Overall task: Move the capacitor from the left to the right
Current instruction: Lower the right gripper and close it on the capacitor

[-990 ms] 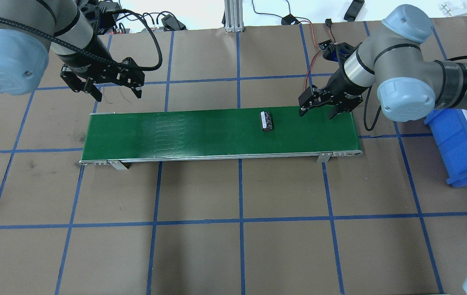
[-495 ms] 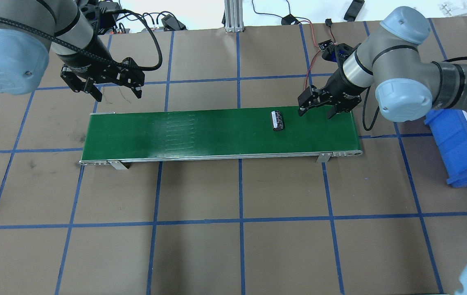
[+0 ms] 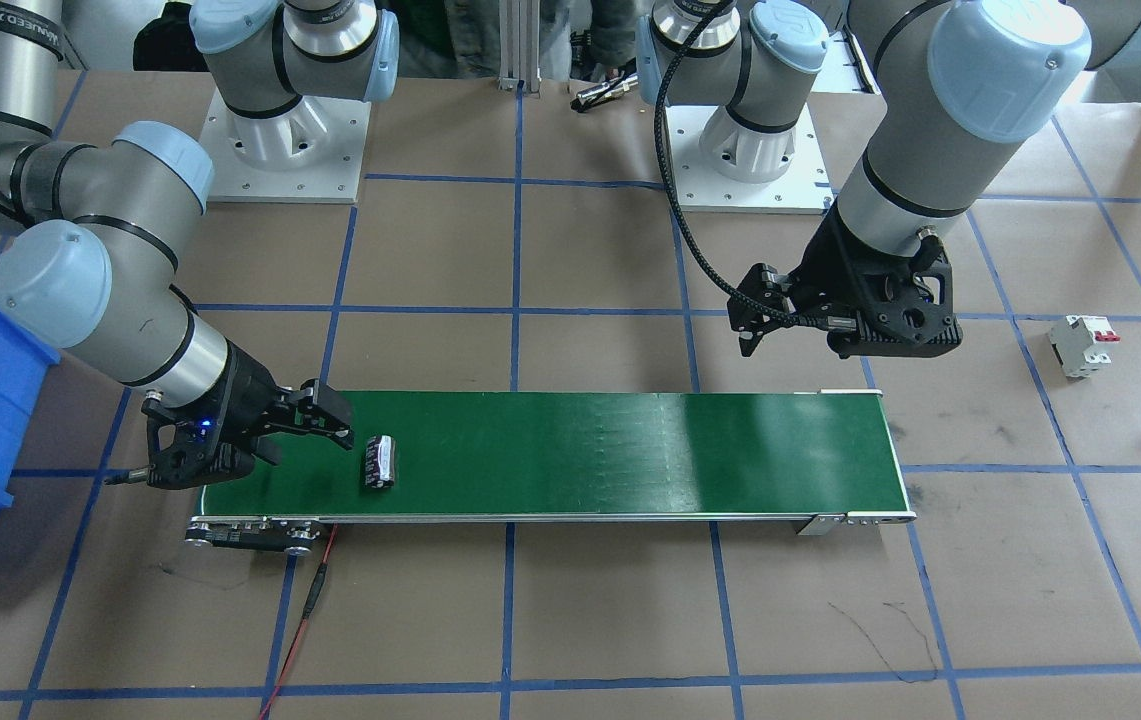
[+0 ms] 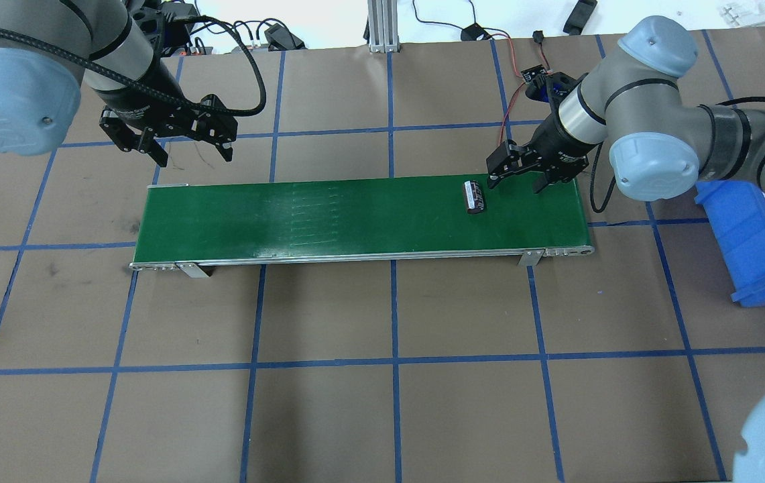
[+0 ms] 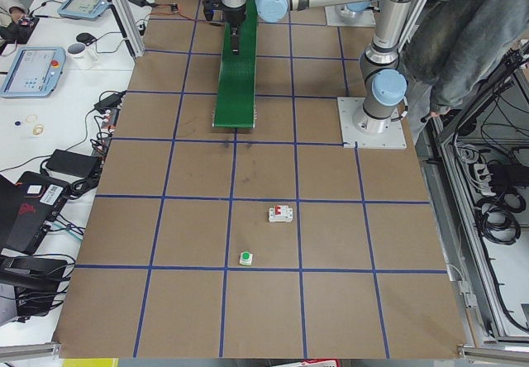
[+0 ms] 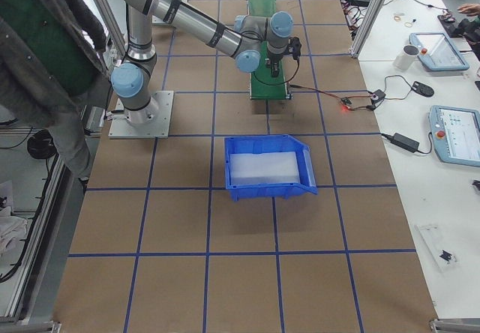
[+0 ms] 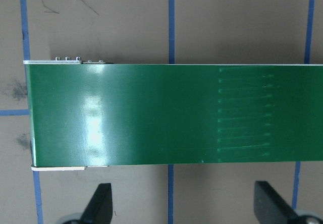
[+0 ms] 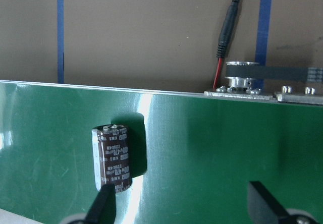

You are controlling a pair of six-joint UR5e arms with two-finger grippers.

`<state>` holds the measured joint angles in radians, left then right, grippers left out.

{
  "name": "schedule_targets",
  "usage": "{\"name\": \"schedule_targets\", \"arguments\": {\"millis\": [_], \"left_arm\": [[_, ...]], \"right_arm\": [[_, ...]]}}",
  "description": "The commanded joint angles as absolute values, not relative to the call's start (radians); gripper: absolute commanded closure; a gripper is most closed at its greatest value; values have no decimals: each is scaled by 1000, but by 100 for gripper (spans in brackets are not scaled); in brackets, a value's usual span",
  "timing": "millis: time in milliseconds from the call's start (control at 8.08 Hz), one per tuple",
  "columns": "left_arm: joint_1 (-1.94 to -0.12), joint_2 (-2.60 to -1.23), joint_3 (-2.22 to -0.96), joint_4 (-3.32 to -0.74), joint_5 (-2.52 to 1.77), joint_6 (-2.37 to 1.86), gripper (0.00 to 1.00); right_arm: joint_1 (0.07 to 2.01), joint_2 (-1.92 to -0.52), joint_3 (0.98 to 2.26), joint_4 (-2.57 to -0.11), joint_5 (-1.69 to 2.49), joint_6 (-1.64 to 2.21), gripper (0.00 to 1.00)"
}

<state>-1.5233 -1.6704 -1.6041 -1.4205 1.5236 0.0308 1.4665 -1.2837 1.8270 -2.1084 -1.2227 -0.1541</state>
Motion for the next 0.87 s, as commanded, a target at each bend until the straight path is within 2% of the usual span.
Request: {"name": "schedule_targets", "arguments": {"millis": [0,495,619,742], "left_arm": [[-1523,-1670,-1605,-1420,1523,31,0],[-1523,-1671,-1606,-1420,1522,32,0],[-1523,-1671,-1606,-1420,1522,32,0],[-1523,-1671,-1606,-1420,1523,32,0]], "right_arm": [[1466,-1266,1827,-2123,-1223,-153,9],[1466,-1236,1827,-2131,-1223,-153,16],[1466,-1232,1827,-2160,-1224,-153,22],[1466,-1227,1827,-2174,-1227,-153,34]]}}
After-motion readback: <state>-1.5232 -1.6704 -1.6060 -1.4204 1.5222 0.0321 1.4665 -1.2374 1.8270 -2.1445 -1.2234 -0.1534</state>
